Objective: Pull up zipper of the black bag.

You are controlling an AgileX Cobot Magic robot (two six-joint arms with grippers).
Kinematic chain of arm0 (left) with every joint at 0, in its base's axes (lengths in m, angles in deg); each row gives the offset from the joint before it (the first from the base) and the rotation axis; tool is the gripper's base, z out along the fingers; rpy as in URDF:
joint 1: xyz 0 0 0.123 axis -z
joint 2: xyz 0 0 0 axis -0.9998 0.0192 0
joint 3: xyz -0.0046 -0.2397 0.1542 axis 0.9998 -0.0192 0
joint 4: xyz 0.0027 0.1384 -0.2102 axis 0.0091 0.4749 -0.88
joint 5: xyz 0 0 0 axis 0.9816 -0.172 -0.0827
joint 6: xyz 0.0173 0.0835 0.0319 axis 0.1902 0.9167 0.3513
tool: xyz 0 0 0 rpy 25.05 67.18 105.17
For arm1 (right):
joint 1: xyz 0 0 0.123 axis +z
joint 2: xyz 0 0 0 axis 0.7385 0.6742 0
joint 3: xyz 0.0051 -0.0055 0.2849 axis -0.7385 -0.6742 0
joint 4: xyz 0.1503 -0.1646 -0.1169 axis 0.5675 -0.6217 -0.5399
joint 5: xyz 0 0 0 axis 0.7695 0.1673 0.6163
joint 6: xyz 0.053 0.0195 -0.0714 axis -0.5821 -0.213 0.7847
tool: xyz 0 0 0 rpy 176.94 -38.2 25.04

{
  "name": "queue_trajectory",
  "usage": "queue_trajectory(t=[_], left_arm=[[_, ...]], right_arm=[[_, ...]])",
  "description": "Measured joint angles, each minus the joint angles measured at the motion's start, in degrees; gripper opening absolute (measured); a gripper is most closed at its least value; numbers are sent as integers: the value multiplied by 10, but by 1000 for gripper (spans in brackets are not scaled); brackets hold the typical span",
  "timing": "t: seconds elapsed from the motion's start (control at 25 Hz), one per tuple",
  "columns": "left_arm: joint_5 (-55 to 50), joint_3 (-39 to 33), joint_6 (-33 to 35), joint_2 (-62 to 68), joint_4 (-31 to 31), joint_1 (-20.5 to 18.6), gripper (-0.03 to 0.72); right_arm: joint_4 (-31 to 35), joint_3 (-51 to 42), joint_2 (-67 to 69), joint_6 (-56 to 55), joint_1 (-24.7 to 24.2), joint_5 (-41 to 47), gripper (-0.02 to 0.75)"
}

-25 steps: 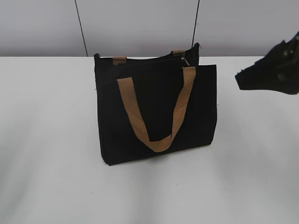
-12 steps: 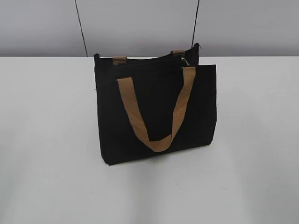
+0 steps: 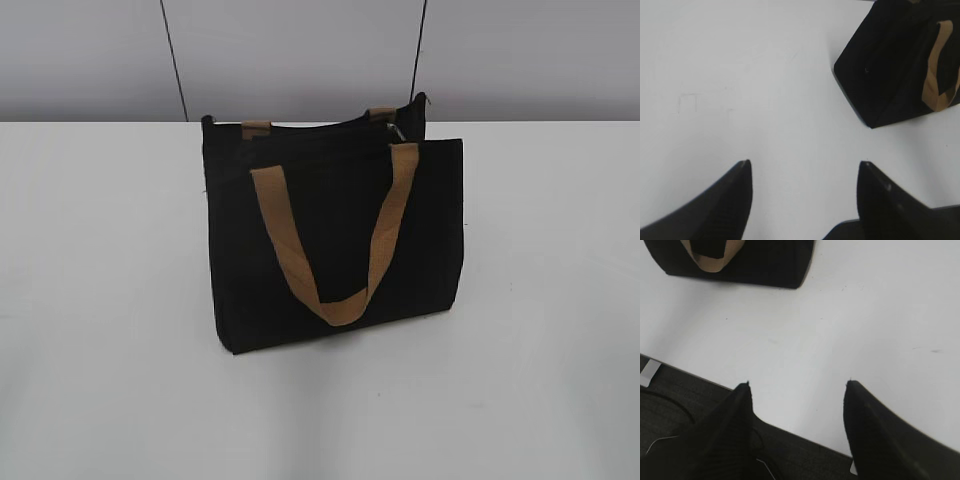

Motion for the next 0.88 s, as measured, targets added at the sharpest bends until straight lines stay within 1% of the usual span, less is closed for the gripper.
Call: queue_trajectory(t=[0.16, 0.32, 0.64, 0.8, 0.88], left_arm=[[12, -8, 0, -9, 6, 0, 493], [17, -10, 0, -9, 7, 0, 493], [19, -10, 0, -9, 8, 0, 493], [19, -10, 0, -9, 8, 0, 493], [19, -10, 0, -9, 8, 0, 493]], right_arm=[[-29, -23, -67, -26, 0, 5, 453], [-44, -45, -109, -38, 0, 4, 453], [-78, -46, -112, -50, 0, -1, 445], [-86, -46, -113, -50, 0, -1, 413], [-86, -46, -113, -50, 0, -3, 410]])
